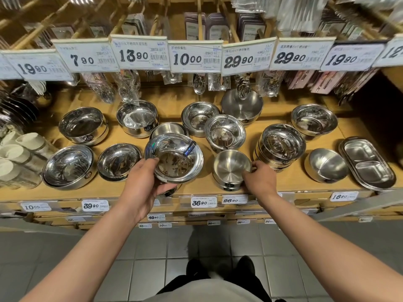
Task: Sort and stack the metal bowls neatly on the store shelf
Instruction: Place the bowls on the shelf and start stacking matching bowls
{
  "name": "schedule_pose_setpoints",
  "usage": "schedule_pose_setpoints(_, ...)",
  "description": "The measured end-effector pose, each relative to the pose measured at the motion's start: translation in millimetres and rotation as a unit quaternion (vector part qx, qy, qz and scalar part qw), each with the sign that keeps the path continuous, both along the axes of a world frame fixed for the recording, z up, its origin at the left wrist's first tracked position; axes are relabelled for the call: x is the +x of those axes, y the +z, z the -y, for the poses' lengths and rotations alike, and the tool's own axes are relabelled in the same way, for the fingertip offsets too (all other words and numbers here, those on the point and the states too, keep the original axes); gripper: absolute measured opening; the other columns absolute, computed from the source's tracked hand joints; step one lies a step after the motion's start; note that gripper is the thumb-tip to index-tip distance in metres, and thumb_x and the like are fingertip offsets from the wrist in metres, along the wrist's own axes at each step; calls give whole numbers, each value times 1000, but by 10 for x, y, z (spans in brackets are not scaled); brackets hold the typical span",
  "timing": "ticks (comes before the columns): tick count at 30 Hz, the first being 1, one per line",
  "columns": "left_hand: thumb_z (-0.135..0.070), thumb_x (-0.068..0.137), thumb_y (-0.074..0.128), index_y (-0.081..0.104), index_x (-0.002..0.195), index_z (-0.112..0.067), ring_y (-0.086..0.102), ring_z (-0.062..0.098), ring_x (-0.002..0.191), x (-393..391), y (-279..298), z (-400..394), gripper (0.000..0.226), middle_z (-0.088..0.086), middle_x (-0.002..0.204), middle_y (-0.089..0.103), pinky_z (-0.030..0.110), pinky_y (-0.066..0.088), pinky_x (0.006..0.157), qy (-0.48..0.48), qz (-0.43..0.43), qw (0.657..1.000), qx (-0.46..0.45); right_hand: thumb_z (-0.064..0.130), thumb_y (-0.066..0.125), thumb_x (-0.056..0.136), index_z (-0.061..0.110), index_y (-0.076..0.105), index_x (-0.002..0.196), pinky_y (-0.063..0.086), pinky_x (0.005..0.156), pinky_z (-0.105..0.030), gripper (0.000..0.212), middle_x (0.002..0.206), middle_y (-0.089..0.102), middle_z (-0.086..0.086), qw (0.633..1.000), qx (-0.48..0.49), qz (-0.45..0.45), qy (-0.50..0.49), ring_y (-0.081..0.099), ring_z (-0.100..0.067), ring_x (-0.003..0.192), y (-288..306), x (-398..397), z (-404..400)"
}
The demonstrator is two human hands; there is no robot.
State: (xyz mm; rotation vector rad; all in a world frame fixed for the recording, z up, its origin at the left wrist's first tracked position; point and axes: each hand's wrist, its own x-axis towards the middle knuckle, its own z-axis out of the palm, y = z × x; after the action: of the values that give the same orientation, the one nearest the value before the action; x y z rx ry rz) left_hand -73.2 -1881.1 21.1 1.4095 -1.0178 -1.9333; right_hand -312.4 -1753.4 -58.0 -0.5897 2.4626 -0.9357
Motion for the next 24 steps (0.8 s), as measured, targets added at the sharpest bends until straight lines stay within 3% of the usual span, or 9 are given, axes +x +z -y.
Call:
schedule_pose_setpoints(4,-17,104,47,61,124,-5,75,28,100,9,8,-12,27,16,111,76,37,64,63,1,-1,1000,1,21,72,87,6,69,100,44,69,-32,20,90,70,-11,1000,-6,16,-15,62,-30,85,-1,22,1)
schedule_pose_setpoints(7,-17,104,47,61,124,-4,75,28,98,15,13,-16,28,16,110,76,39,65,65,-4,-2,1000,1,19,71,86,7,67,100,58,76,-44,18,87,73,-15,999,-8,38,-27,70,-35,84,-10,36,3)
schedule_pose_setpoints(12,-17,104,47,61,122,-5,76,29,97,18,18,-28,26,16,108,77,42,65,68,-7,-2,1000,0,14,68,86,6,65,101,60,79,-54,17,91,73,-18,996,-25,72,-37,71,-40,83,-42,50,-12)
schedule_pose_setpoints(18,-17,103,48,61,121,-6,75,27,97,-7,12,-42,25,16,107,77,41,65,68,-14,6,1000,-1,33,68,90,8,61,109,51,80,-38,32,99,69,-10,999,2,40,-26,64,-31,96,116,43,-52)
schedule_pose_setpoints(21,-15,100,48,66,113,-8,76,26,96,-44,28,-51,23,13,102,78,36,64,63,-34,5,999,-8,31,66,90,15,64,97,56,78,-41,18,90,69,-2,995,-57,71,-39,65,-26,88,272,-2,-199)
schedule_pose_setpoints(24,-16,98,49,68,107,-11,77,23,88,-136,74,-82,21,9,95,80,34,62,59,-47,5,999,-3,26,63,94,19,69,90,56,62,-27,10,75,67,9,985,-126,113,-32,63,-10,72,437,-126,-473)
